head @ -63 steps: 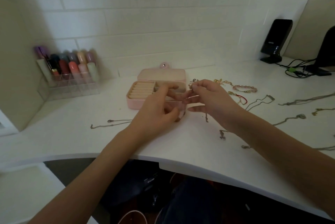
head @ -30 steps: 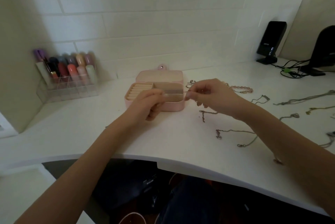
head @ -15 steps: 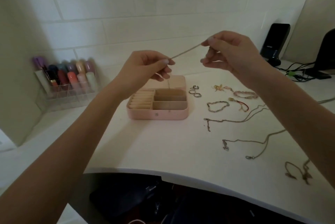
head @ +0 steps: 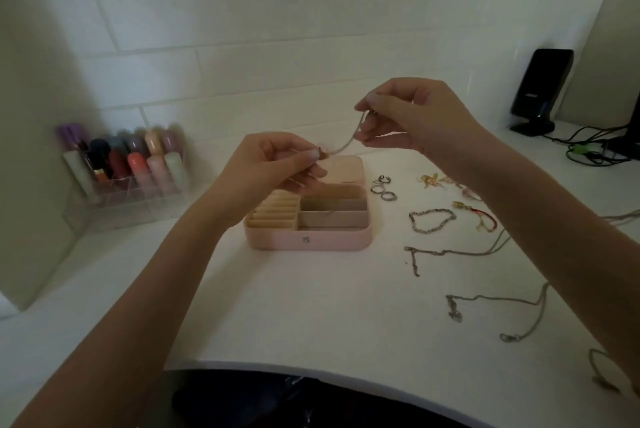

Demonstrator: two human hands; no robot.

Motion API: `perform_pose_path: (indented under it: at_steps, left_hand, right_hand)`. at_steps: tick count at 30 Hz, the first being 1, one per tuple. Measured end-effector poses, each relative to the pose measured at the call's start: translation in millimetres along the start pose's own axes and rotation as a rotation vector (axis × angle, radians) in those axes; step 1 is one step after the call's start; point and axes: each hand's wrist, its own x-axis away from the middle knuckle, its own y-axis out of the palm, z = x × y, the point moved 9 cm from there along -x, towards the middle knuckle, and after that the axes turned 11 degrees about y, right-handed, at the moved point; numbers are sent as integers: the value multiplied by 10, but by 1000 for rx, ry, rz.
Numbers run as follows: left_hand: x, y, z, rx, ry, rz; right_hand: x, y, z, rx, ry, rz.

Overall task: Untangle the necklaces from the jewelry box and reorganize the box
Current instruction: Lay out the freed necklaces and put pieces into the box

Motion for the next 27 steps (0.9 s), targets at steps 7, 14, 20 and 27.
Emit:
perform_pose_path:
  at_steps: [7, 14, 20, 27]
  left_hand:
    - [146, -115, -96, 12, 21, 63]
    - [151, -105, -127, 68, -17, 68]
    - [170, -6, -257, -360, 5, -110]
    - [115, -60, -316, -640, 71, -37]
  right_hand:
    - [48, 148, -63, 32, -70, -8]
    - [81, 201, -43, 58, -64, -29]
    - [91, 289, 10, 111, -42, -82]
    - [129, 499, 161, 219, 24, -213]
